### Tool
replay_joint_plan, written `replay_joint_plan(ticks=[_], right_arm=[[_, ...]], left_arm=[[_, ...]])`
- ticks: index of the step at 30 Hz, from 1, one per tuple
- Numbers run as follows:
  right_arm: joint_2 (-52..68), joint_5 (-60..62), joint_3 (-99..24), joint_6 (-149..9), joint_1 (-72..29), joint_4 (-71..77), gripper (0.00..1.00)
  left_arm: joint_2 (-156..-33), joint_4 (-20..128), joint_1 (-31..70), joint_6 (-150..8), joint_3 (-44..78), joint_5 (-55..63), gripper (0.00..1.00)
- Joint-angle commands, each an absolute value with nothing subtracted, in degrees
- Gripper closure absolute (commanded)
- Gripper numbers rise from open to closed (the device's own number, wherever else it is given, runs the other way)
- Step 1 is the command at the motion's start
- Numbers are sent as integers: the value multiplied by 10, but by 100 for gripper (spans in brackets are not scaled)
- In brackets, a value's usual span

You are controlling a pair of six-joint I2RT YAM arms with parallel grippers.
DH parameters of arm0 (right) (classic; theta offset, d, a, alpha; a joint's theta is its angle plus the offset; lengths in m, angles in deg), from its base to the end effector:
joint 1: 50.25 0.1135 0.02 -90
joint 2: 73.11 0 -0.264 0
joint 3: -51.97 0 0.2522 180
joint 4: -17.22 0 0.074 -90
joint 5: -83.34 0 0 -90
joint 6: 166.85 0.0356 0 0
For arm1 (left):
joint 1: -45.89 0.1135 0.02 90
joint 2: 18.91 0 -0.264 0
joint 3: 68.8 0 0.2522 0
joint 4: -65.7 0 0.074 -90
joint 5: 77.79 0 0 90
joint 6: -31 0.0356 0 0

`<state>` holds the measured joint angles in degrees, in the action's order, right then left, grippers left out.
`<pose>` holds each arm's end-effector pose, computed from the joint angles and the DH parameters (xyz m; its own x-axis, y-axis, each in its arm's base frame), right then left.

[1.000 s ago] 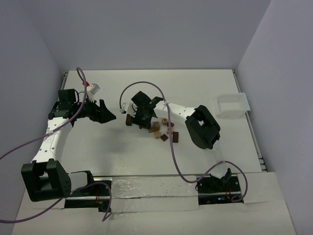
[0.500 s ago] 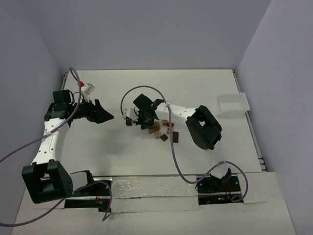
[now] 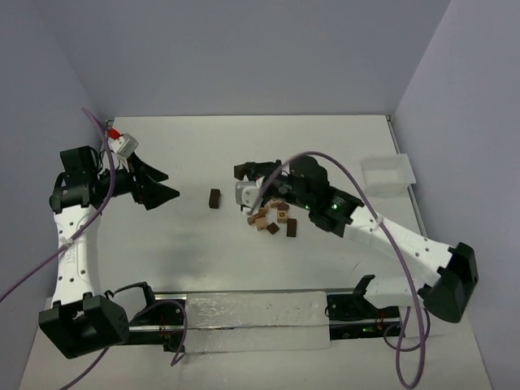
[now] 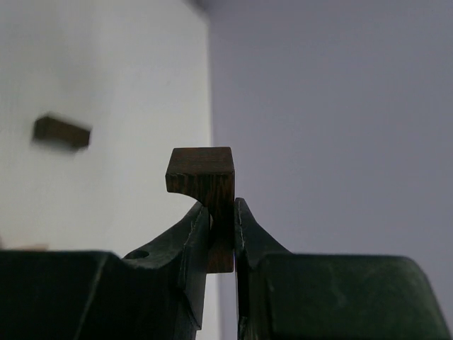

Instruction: Build the wood block tower

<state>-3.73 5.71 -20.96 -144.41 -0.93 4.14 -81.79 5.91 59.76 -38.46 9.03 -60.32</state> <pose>0.1807 0.2219 0.3582 0.7708 -0.4883 -0.4092 -0.4351 0.0658 -0.8980 0.2056 0.0158 0.3538 -0.4359 0.0009 -0.9000 0.7877 0.4841 -0.3811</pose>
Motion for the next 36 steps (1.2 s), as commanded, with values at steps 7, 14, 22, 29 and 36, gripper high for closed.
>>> replay_joint_plan(ticks=[7,14,22,29,36], right_arm=[[-75,286,85,-1723,34,494,100],[-16,359,124,-1824,35,604,100],[8,408,136,-1858,38,628,100],[9,424,133,-1858,50,594,100],[-13,417,120,-1820,61,529,100]], left_arm=[[-819,-265,494,2,173,-612,1],[-729,-32,338,-204,63,-511,1],[-703,56,237,-239,20,-413,1],[-731,53,191,-183,36,-383,1],[-737,63,150,-158,47,-330,1]])
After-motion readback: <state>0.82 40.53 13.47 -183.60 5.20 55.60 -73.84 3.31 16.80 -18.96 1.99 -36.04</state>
